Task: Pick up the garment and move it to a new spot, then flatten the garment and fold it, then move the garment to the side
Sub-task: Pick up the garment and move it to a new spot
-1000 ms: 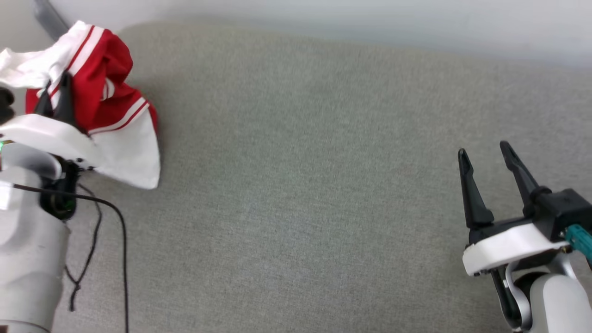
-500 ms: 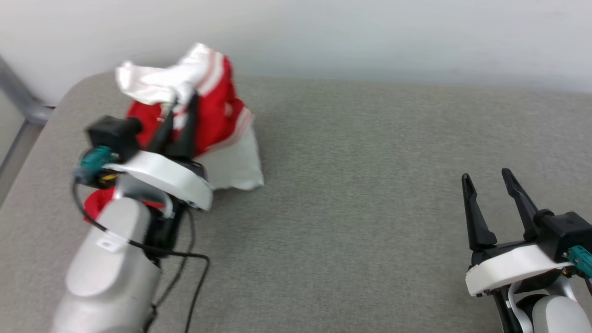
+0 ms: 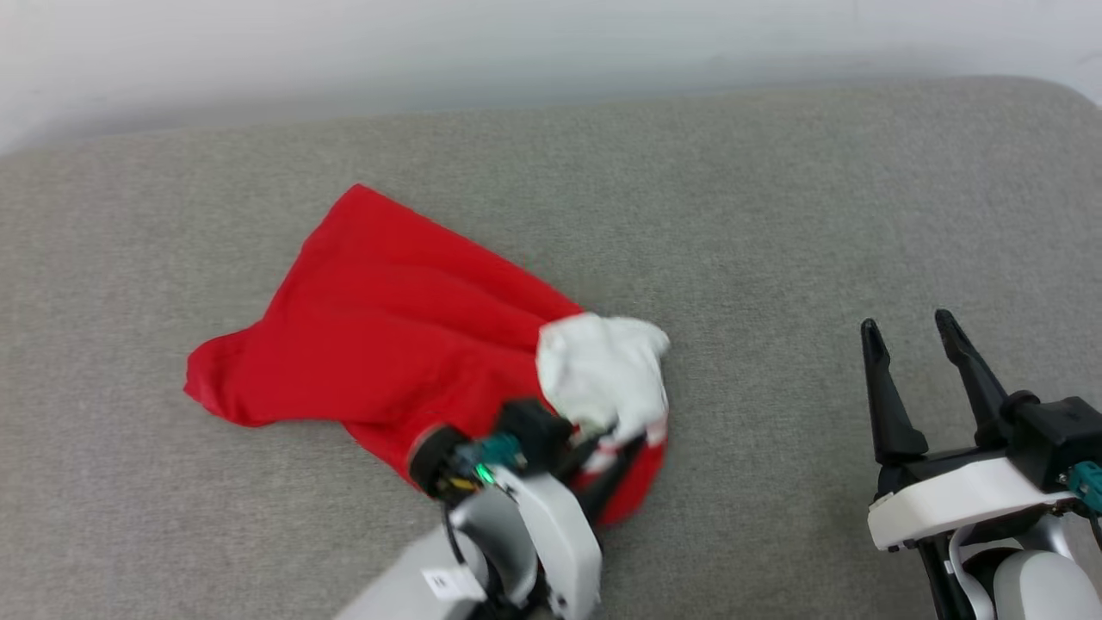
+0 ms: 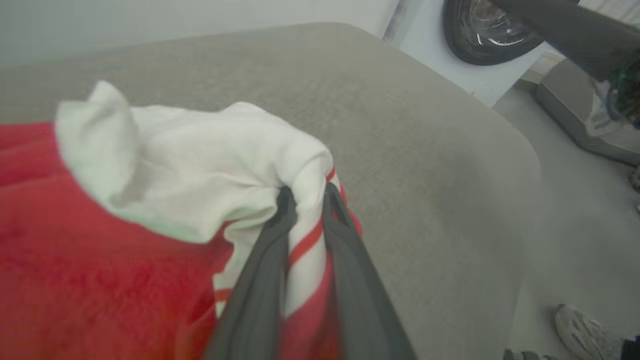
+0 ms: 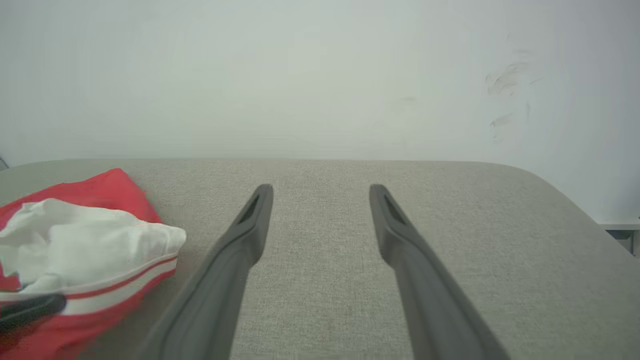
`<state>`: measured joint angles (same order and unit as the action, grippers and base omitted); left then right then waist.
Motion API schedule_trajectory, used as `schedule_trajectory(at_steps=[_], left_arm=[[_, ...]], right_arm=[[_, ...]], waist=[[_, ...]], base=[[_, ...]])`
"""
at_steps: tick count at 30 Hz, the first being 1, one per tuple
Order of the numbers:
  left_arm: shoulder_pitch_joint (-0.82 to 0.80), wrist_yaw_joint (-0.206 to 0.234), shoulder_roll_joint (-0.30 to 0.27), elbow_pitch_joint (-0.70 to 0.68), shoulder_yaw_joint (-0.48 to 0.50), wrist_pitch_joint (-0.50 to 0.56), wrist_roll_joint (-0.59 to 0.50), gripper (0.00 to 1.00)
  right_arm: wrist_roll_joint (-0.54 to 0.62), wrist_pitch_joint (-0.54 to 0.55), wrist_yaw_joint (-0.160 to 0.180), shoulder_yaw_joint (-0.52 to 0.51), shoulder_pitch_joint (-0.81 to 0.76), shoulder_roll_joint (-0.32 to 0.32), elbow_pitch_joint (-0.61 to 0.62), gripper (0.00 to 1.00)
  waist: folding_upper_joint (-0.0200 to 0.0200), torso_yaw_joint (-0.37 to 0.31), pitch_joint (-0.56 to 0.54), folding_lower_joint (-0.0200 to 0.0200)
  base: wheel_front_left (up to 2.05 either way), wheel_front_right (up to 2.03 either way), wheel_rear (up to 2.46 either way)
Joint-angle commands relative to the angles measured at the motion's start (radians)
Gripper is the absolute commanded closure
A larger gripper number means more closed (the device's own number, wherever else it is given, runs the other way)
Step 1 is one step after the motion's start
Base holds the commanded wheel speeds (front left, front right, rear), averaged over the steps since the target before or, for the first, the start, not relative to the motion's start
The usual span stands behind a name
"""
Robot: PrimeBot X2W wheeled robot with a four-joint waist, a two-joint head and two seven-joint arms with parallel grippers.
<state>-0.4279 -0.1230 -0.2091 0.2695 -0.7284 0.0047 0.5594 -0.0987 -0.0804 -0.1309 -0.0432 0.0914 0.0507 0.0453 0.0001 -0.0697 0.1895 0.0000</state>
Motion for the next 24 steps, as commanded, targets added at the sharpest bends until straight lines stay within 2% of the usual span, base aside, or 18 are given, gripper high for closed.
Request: schedule_trajectory(at_steps=[1,5,6,7,8,15,18,23,24], left_arm=[[0.034,-0.007,-0.005,0.002,-0.058,0.015,0.000,1.00],[0.058,-0.008,-0.013,-0.003,-0.164,0.020,0.012,0.99],[0.062,-0.008,-0.014,-0.002,-0.189,0.020,0.026,0.64],[0.055,-0.008,-0.018,-0.005,-0.205,0.014,0.028,0.18],[0.036,-0.008,-0.022,-0.011,-0.214,-0.002,0.026,0.00],[-0.019,0.001,-0.030,-0.037,-0.182,-0.187,-0.007,0.00],[-0.019,0.031,-0.040,-0.060,-0.139,-0.233,-0.016,0.00],[0.014,0.108,-0.064,-0.095,-0.030,-0.265,-0.016,0.00],[0.014,0.108,-0.064,-0.095,-0.030,-0.265,-0.016,0.00]], right_arm=[[-0.006,-0.011,0.000,0.003,-0.002,-0.001,-0.002,0.00],[-0.010,-0.020,0.000,0.000,0.003,-0.001,-0.007,0.00],[-0.009,-0.019,0.000,0.000,0.006,-0.001,-0.009,0.00],[-0.009,-0.020,0.000,-0.002,0.008,-0.001,-0.011,0.00],[-0.005,-0.019,0.000,-0.004,0.009,-0.001,-0.011,0.00],[0.008,-0.006,0.000,-0.007,-0.008,-0.001,-0.017,0.00],[0.008,0.002,0.000,-0.004,-0.018,-0.001,-0.021,0.00],[0.005,0.012,0.000,-0.006,-0.045,-0.001,-0.019,0.00],[0.005,0.012,0.000,-0.006,-0.045,-0.001,-0.019,0.00]], waist=[[-0.0001,-0.023,0.025,0.0000],[-0.0001,-0.023,0.041,0.0000],[-0.0001,-0.021,0.042,0.0000],[-0.0001,-0.017,0.042,0.0000],[-0.0001,-0.010,0.042,0.0000],[-0.0001,0.037,-0.008,0.0000],[-0.0001,0.055,-0.040,0.0000],[-0.0001,0.082,-0.082,0.0000],[-0.0001,0.082,-0.082,0.0000]], base=[[0.00,0.00,0.00],[0.00,0.00,0.00],[0.00,0.00,0.00],[0.00,0.00,0.00],[0.00,0.00,0.00],[0.00,0.00,0.00],[0.00,0.00,0.00],[0.00,0.00,0.00],[0.00,0.00,0.00]])
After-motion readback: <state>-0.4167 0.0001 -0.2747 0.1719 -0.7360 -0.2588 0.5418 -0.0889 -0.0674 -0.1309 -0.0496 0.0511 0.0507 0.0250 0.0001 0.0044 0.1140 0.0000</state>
